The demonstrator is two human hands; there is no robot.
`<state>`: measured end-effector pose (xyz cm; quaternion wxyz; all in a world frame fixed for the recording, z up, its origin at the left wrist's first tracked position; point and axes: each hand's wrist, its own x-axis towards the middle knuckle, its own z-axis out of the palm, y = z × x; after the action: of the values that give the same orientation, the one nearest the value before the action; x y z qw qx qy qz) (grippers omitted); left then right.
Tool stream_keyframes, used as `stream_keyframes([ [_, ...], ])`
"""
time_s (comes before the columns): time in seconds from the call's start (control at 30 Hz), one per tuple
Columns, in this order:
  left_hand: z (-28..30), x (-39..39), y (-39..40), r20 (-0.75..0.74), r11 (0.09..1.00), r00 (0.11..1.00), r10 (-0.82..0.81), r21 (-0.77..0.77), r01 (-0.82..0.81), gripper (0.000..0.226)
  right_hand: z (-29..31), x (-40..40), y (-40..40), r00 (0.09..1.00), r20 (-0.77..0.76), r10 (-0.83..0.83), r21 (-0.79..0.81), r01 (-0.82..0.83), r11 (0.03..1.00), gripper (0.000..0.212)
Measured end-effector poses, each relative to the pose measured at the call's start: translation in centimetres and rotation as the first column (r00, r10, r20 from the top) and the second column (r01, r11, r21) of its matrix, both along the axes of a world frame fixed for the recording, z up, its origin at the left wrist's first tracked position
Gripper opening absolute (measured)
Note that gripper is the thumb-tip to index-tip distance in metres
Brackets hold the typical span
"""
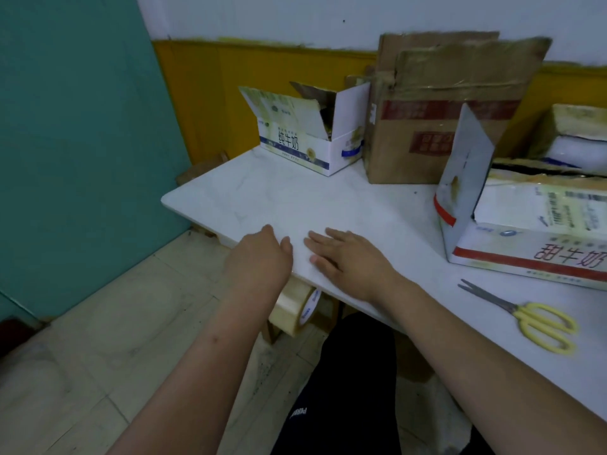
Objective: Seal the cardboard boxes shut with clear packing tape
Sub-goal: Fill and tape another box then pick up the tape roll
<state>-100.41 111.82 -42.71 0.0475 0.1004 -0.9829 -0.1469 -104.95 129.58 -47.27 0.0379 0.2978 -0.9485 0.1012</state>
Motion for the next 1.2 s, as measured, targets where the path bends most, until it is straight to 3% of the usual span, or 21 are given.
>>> stream_keyframes([
  [0.1,1.4,-0.1,2.4,-0.205,0.976,0.964,-0.17,0.099,0.193,0.041,-0.1,0.6,0.5,0.993,0.043,-0.106,0.029,0.105,0.994,0.051],
  [0.2,2.2,-0.3,6.5,-0.434,0.857,0.837,-0.332,0.232,0.46,0.03,1.6,3.7,2.9,0.965,-0.144,-0.219,-0.212,0.186,0.959,0.036],
  [0.23,2.4,-0.2,8.0,-0.467,0.788,0.805,-0.366,0.304,0.535,0.027,2.4,5.0,4.4,0.922,-0.267,-0.281,-0.276,0.207,0.939,0.035],
  [0.3,3.1,0.2,11.0,-0.508,0.652,0.767,-0.392,0.435,0.621,0.023,4.8,7.5,8.1,0.738,-0.499,-0.455,-0.399,0.271,0.876,0.036],
  [0.37,3.4,0.1,13.4,-0.552,0.595,0.755,-0.355,0.489,0.638,0.021,7.0,8.3,12.4,0.579,-0.563,-0.59,-0.506,0.323,0.8,0.034],
  [0.4,3.4,-0.1,14.5,-0.561,0.58,0.755,-0.339,0.508,0.637,0.022,7.7,7.9,14.6,0.552,-0.565,-0.612,-0.503,0.357,0.787,0.031],
  [0.43,3.3,-0.4,15.6,-0.544,0.566,0.769,-0.335,0.537,0.626,0.025,8.2,7.1,16.8,0.571,-0.554,-0.606,-0.461,0.395,0.795,0.029],
  [0.53,1.9,-1.6,17.2,-0.455,0.551,0.829,-0.325,0.622,0.557,0.044,6.7,5.0,19.9,0.775,-0.385,-0.501,-0.217,0.452,0.865,0.045],
  [0.6,1.9,-2.7,20.6,-0.405,0.522,0.838,-0.365,0.656,0.545,0.052,5.9,4.9,22.0,0.775,-0.301,-0.556,-0.151,0.536,0.83,0.056],
  [0.7,1.6,-3.7,21.7,-0.4,0.512,0.849,-0.347,0.677,0.528,0.058,5.4,5.6,21.5,0.771,-0.343,-0.537,-0.051,0.556,0.83,0.057],
  [0.83,1.3,-5.3,23.3,-0.462,0.485,0.808,-0.366,0.645,0.59,0.063,5.2,5.5,21.8,0.77,-0.368,-0.522,-0.008,0.559,0.829,0.054],
  [0.93,1.1,-6.2,24.1,-0.457,0.472,0.817,-0.353,0.666,0.577,0.067,5.5,5.7,22.5,0.826,-0.303,-0.474,0.0,0.498,0.867,0.057],
  [1.07,0.4,-6.3,23.8,-0.392,0.359,0.867,-0.309,0.796,0.488,0.039,5.7,5.5,23.3,0.841,-0.279,-0.464,-0.001,0.483,0.876,0.063],
  [1.13,0.3,-6.2,23.5,-0.381,0.356,0.878,-0.289,0.809,0.468,0.041,5.6,5.3,22.4,0.783,-0.346,-0.518,0.009,0.554,0.832,0.054],
  [1.2,0.6,-6.2,23.4,-0.373,0.349,0.875,-0.308,0.811,0.469,0.036,6.1,5.4,22.2,0.799,-0.273,-0.537,0.008,0.56,0.829,0.048],
])
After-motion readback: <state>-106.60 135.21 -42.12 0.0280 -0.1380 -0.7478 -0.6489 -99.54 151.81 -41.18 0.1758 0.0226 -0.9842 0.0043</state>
